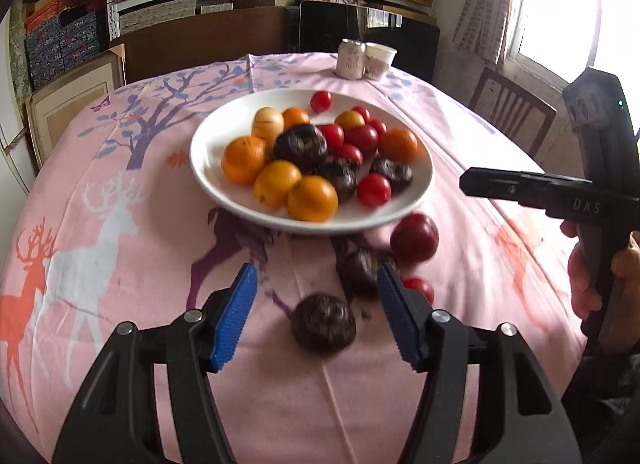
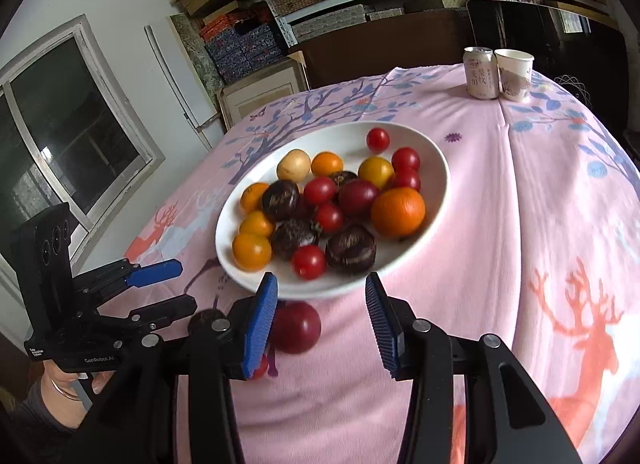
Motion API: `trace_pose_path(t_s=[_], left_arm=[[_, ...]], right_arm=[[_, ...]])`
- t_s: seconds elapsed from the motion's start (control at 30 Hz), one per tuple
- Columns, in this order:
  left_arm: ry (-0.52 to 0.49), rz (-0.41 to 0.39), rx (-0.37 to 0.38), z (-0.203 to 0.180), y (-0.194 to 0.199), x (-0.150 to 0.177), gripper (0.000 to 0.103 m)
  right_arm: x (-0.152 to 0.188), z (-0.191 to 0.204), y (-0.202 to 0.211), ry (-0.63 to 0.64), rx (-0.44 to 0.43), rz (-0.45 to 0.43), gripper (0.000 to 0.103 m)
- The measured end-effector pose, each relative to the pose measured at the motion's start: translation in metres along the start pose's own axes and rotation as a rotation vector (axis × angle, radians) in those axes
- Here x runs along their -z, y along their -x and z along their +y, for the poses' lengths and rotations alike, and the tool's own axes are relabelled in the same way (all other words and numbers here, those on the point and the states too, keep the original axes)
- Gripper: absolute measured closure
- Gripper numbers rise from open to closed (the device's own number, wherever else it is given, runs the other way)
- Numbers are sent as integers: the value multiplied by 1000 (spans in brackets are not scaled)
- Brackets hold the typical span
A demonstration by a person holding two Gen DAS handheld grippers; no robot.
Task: Organize fruits
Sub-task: 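Lower the yellow and red tomatoes onto the plate, open both tools, then grasp a dark plum with the left tool while the right tool grasps a red plum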
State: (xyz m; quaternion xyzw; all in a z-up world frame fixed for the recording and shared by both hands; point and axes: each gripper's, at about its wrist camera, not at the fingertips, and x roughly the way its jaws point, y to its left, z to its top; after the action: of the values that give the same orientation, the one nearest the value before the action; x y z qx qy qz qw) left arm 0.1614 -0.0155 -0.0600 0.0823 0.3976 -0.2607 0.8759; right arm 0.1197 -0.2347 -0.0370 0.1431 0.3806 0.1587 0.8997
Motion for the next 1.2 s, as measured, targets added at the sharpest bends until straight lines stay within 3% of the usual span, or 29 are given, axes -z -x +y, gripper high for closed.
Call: trace_pose_path(t_s=[0.17,0.47,0.57,1.2], left_arm=[[-29,43,-36,-6,-9,24,42],[-4,125,-96,-7,-32,16,44],[-23,114,-99,-11,-30,16,62],[1,67,-79,-15,-17,22,63]], right_arm=[[24,-10,3,-45,-18,-5,56],[38,-8,0,-30,6,15,56],[39,-9,-1,-35,5,21,56],[24,9,-26,15,28,84,56]])
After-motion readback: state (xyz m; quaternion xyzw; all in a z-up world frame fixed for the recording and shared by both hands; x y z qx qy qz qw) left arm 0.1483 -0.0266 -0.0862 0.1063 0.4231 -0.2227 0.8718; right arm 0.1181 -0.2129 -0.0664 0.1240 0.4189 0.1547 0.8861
